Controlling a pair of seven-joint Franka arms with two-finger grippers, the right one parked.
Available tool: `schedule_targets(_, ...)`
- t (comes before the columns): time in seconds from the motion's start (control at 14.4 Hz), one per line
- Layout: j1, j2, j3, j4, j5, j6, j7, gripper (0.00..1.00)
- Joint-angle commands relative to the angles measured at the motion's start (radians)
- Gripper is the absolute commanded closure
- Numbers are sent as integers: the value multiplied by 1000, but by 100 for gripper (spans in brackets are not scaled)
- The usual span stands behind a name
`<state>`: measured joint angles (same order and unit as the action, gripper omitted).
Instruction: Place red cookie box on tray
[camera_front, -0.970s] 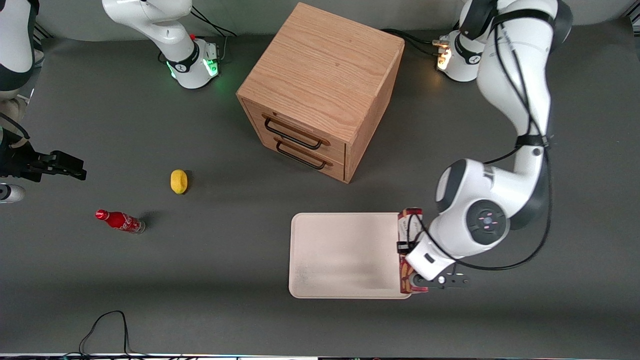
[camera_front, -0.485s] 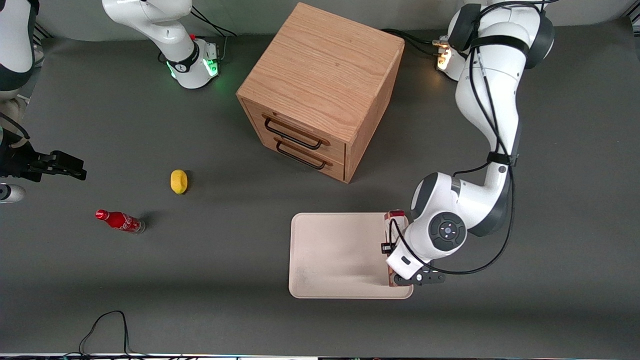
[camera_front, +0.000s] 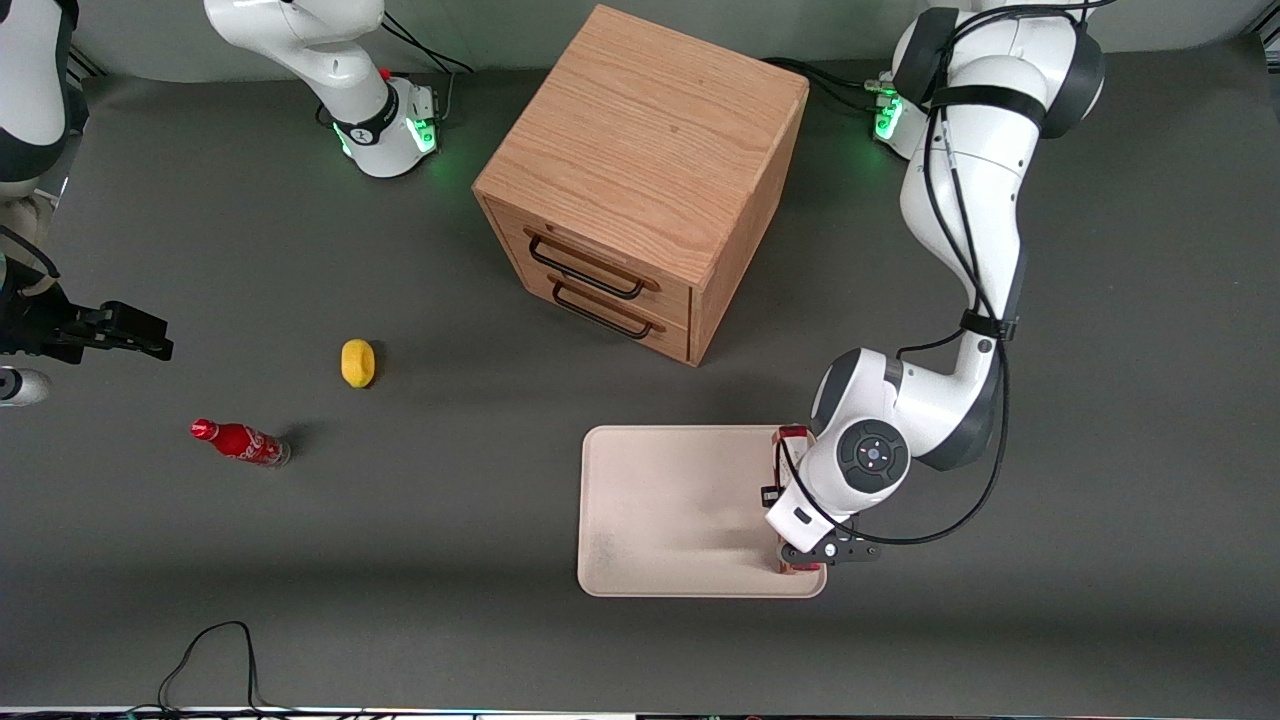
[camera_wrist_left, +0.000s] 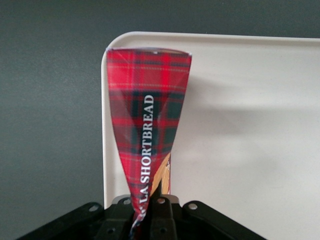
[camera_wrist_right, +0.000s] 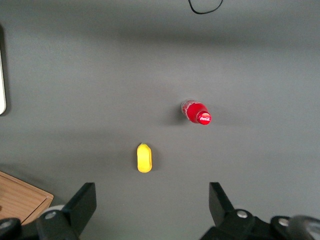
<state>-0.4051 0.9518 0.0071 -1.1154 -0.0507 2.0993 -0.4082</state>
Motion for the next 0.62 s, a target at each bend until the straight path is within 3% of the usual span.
schedule_targets(0.0,-18,-28,22,-27,17,25,-9,0)
schedule_targets(0.21,3,-95,22,-73,11,19,6,0)
schedule_targets(0.55,109,-422,22,-346,-12,2,5,0)
